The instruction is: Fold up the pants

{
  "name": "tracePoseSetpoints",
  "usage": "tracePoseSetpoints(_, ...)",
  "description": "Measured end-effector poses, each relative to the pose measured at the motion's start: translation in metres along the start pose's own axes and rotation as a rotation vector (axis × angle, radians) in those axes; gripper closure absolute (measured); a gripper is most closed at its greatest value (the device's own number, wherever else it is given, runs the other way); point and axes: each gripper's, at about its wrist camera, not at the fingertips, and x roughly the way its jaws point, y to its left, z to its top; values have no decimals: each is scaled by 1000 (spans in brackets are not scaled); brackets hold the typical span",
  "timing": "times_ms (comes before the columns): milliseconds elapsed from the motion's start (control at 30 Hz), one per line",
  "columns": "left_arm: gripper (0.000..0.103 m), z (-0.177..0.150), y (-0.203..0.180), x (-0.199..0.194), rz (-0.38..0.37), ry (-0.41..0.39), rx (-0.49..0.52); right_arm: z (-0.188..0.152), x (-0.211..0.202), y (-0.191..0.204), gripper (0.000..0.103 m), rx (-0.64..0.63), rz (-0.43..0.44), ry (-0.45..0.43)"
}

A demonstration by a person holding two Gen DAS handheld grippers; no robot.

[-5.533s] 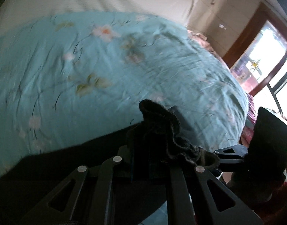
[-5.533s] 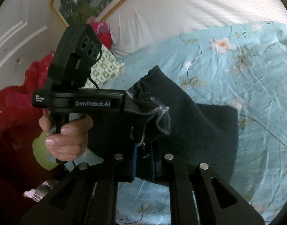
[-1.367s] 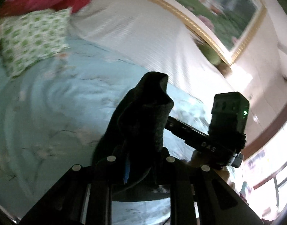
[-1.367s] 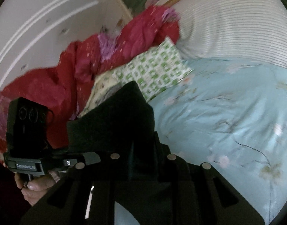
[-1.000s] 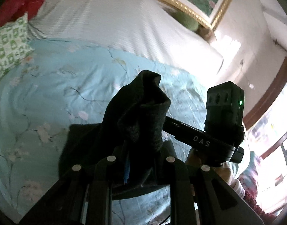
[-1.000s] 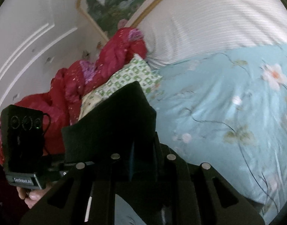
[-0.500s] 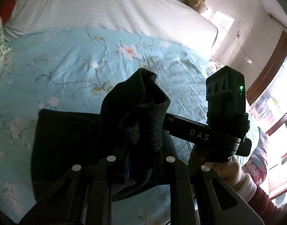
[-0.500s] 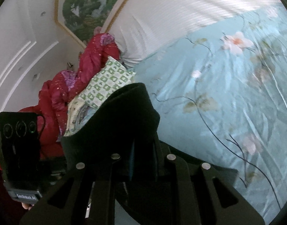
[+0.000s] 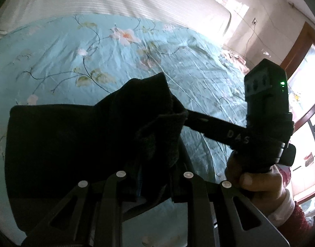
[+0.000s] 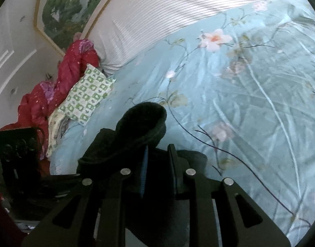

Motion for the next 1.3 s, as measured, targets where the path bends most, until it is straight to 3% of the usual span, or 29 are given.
tracePoseSetpoints(167,70,-4,-2,0,-18,6,14,-5,-12,-4,80,37,-57,-16)
tracePoseSetpoints(200,64,-4,-2,-1,-35,9,12,-6,-15,-5,76,50,-68,-21)
tracePoseSetpoints(267,56,-7,-3,-8,-56,4,10,-9,-24,-7,58,82,-95,-39)
tracePoseSetpoints(433,46,-13,-8,-28,-91,-13,35,-12,-47,-4,53,117,-121,-99)
tracePoseSetpoints(667,40,-18,4,-65,-105,-68,8,-9,-66,14,45,113,-143,-160)
tracePoseSetpoints(900,37,-17,45,-97,-23,-138,-84,-1,-57,50,40,34,-181,-170)
tracePoseSetpoints(1067,35,-17,78,-104,23,-154,-158,1,-44,67,34,-26,-254,-148)
tracePoseSetpoints(1300,35,-15,114,-100,59,-147,-248,0,-29,70,33,-37,-308,-118)
